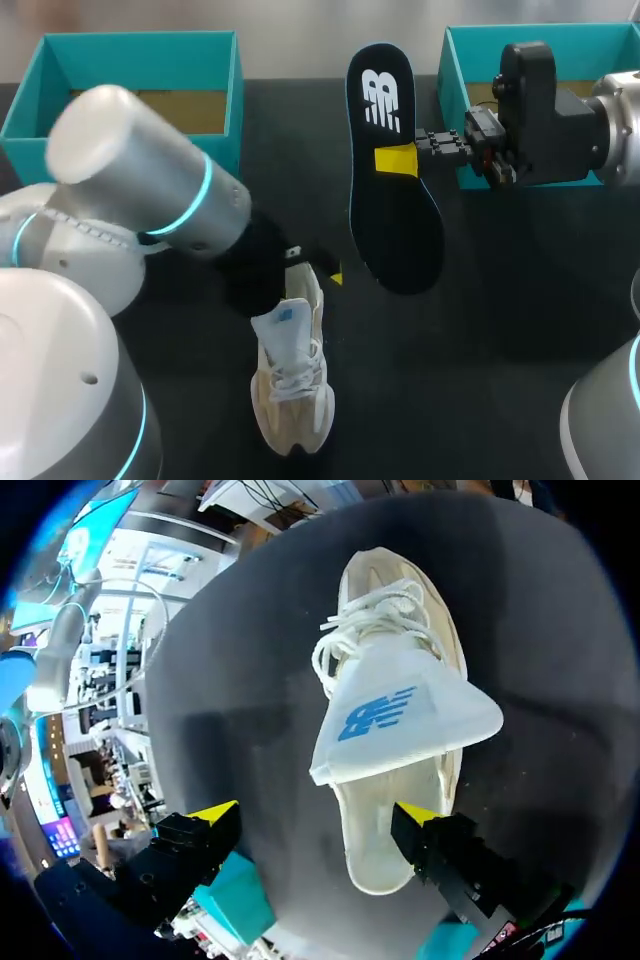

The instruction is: Take the shoe out of the shoebox, open the shoe tongue, remove and reinsert the insole, then place the shoe into the shoebox

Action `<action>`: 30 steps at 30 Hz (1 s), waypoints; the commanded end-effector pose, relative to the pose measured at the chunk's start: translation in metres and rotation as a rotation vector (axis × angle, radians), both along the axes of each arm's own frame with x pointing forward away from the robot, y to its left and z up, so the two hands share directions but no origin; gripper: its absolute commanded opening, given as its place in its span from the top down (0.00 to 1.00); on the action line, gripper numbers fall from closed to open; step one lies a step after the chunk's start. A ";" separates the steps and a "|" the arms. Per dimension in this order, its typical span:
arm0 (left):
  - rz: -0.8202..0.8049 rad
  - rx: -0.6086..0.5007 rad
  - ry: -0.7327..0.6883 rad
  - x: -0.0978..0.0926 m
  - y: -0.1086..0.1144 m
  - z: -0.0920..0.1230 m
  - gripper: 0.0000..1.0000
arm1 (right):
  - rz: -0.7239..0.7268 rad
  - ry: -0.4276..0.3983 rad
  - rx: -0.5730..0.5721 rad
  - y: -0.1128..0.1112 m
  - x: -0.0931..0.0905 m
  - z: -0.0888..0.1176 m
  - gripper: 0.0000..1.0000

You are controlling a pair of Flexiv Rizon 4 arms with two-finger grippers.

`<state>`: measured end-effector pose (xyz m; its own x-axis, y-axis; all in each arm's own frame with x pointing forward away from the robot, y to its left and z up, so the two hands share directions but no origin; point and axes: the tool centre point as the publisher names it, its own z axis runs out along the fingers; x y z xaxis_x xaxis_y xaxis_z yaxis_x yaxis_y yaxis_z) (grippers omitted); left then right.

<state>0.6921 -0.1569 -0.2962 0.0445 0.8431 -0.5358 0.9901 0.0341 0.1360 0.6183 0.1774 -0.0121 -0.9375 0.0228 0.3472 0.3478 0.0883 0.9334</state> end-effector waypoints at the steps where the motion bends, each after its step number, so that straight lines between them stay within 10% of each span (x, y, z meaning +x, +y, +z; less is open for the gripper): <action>1: -0.016 -0.167 -0.007 -0.006 0.030 0.034 0.00 | 0.000 0.000 0.000 0.003 0.001 -0.001 1.00; 30: -0.121 -0.641 -0.071 0.055 0.055 0.166 0.00 | 0.000 0.000 0.000 0.003 0.001 -0.001 1.00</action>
<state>0.7414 -0.1080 -0.1327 0.1663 0.3641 -0.9164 0.9814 0.0293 0.1897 0.6182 0.1774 -0.0120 -0.9375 0.0228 0.3472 0.3478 0.0883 0.9334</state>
